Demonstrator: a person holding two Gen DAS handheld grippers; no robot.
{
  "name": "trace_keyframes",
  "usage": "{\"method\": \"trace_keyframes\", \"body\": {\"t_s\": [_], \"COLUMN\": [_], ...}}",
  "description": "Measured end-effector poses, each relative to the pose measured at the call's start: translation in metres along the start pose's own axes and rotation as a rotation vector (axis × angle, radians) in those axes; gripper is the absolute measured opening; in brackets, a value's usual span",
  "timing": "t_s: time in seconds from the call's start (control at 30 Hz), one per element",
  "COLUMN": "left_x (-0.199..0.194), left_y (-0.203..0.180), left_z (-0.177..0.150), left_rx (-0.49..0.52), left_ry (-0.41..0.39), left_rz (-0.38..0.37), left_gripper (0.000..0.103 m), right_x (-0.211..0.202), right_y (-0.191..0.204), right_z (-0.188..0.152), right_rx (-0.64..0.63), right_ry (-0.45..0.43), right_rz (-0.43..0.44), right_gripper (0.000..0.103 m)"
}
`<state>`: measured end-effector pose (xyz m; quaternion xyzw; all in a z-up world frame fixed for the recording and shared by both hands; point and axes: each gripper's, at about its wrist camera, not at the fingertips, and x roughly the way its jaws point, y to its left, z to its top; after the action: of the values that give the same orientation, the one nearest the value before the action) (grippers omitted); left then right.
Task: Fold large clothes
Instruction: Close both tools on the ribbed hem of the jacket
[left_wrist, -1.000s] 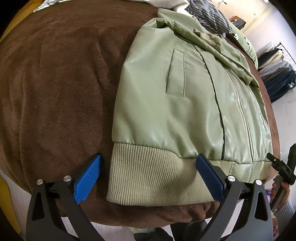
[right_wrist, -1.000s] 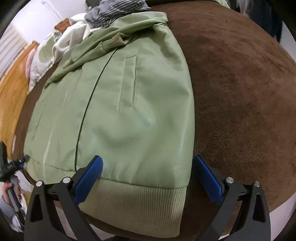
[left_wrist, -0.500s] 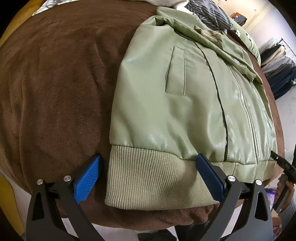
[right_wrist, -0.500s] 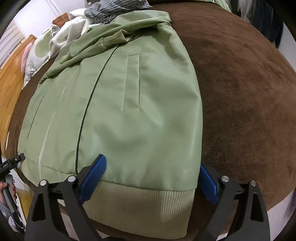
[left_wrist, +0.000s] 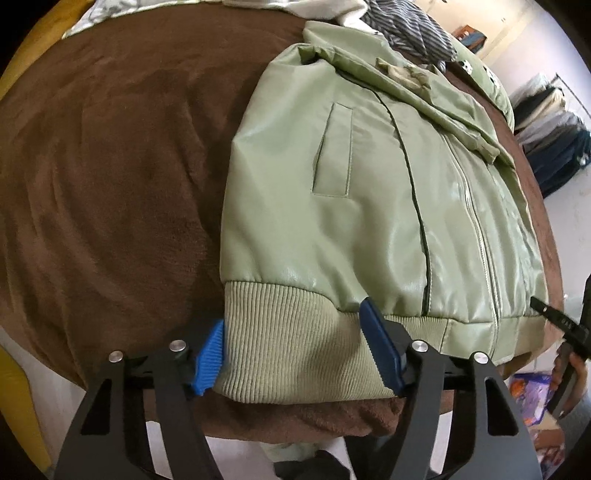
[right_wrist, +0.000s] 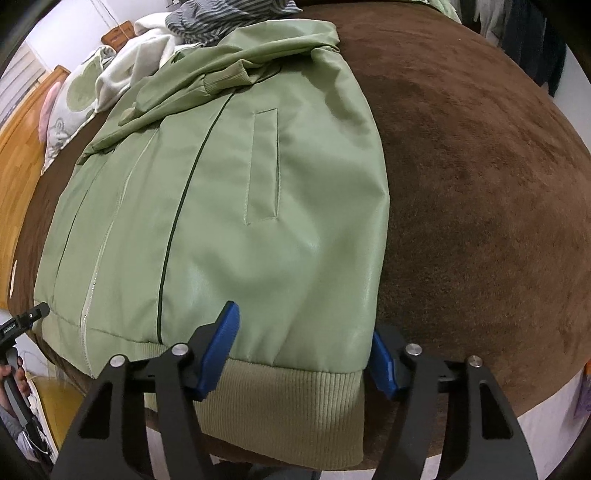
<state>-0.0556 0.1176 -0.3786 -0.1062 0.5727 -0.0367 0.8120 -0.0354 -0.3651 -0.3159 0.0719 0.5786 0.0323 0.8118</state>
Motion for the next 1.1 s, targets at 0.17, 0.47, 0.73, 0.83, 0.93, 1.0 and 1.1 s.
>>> {"method": "trace_keyframes", "body": {"t_s": [0.17, 0.47, 0.73, 0.83, 0.93, 1.0, 1.1], "left_x": [-0.006, -0.029, -0.003, 0.0, 0.008, 0.012, 0.018], "left_y": [-0.008, -0.034, -0.035, -0.025, -0.011, -0.01, -0.016], "left_z": [0.0, 0.006, 0.012, 0.009, 0.005, 0.006, 0.01], "left_rx": [0.022, 0.112, 0.099, 0.055, -0.001, -0.013, -0.002], "left_ry": [0.002, -0.037, 0.024, 0.044, 0.07, 0.07, 0.064], "left_rz": [0.017, -0.002, 0.044, 0.081, 0.037, 0.009, -0.007], "left_gripper": [0.071, 0.075, 0.079, 0.083, 0.083, 0.083, 0.078], "right_x": [0.0, 0.003, 0.005, 0.006, 0.007, 0.007, 0.006], "right_y": [0.0, -0.001, -0.002, -0.001, -0.002, -0.003, -0.004], "right_z": [0.0, 0.001, 0.001, 0.001, 0.0, -0.001, -0.001], "right_rx": [0.005, 0.015, 0.018, 0.014, 0.022, 0.023, 0.02], "right_ry": [0.0, 0.001, 0.002, 0.002, -0.001, -0.002, -0.006], "right_rz": [0.001, 0.006, 0.01, 0.01, 0.015, 0.017, 0.019], "right_gripper": [0.065, 0.067, 0.068, 0.069, 0.069, 0.069, 0.065]}}
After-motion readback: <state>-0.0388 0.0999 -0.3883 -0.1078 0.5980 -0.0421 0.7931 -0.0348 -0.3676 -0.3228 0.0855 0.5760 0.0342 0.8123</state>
